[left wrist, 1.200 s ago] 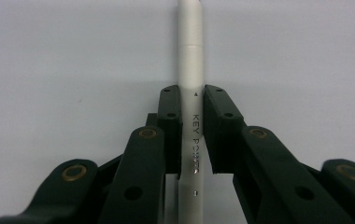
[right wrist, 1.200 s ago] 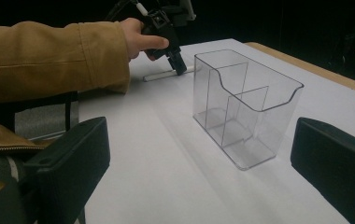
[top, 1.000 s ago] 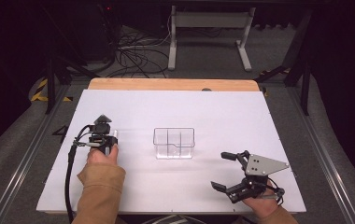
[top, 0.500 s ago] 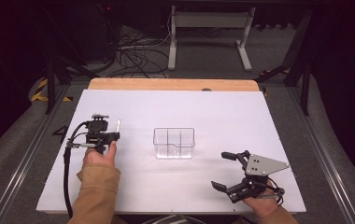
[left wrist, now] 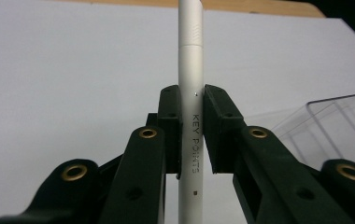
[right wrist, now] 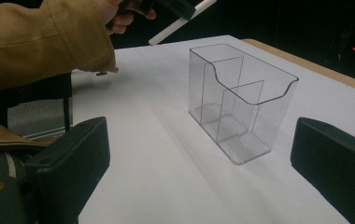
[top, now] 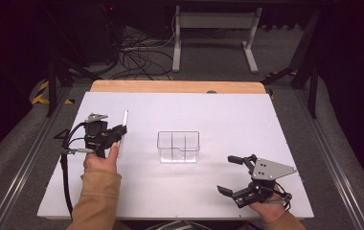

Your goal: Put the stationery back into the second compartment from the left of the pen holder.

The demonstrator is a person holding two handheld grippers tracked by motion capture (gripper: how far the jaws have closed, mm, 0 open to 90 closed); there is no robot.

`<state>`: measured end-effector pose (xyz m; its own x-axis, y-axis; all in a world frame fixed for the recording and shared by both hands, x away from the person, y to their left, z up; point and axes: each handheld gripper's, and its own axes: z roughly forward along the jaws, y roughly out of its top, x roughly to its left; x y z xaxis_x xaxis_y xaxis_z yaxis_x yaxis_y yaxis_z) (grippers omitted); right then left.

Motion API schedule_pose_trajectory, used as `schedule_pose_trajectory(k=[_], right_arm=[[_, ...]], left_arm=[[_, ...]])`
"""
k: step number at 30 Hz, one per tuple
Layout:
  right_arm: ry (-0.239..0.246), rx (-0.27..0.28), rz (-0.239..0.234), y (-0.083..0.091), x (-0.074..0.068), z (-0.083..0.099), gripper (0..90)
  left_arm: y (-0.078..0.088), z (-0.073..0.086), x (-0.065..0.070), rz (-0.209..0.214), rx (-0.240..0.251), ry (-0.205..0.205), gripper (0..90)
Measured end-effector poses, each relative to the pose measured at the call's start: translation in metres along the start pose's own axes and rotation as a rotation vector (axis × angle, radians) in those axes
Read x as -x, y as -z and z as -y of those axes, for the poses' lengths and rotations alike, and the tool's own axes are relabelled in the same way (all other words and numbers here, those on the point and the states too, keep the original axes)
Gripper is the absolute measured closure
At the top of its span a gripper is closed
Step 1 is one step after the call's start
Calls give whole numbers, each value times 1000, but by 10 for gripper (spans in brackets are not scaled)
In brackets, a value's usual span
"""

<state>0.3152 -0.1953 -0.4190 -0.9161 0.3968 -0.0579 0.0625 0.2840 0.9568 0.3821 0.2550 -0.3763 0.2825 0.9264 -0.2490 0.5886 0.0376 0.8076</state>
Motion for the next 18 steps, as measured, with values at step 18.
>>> schedule_pose_trajectory(k=[18], right_arm=[[0, 0, -6, -1, 0, 1, 52]], left_arm=[[22, -5, 17, 204, 221, -146, 782]])
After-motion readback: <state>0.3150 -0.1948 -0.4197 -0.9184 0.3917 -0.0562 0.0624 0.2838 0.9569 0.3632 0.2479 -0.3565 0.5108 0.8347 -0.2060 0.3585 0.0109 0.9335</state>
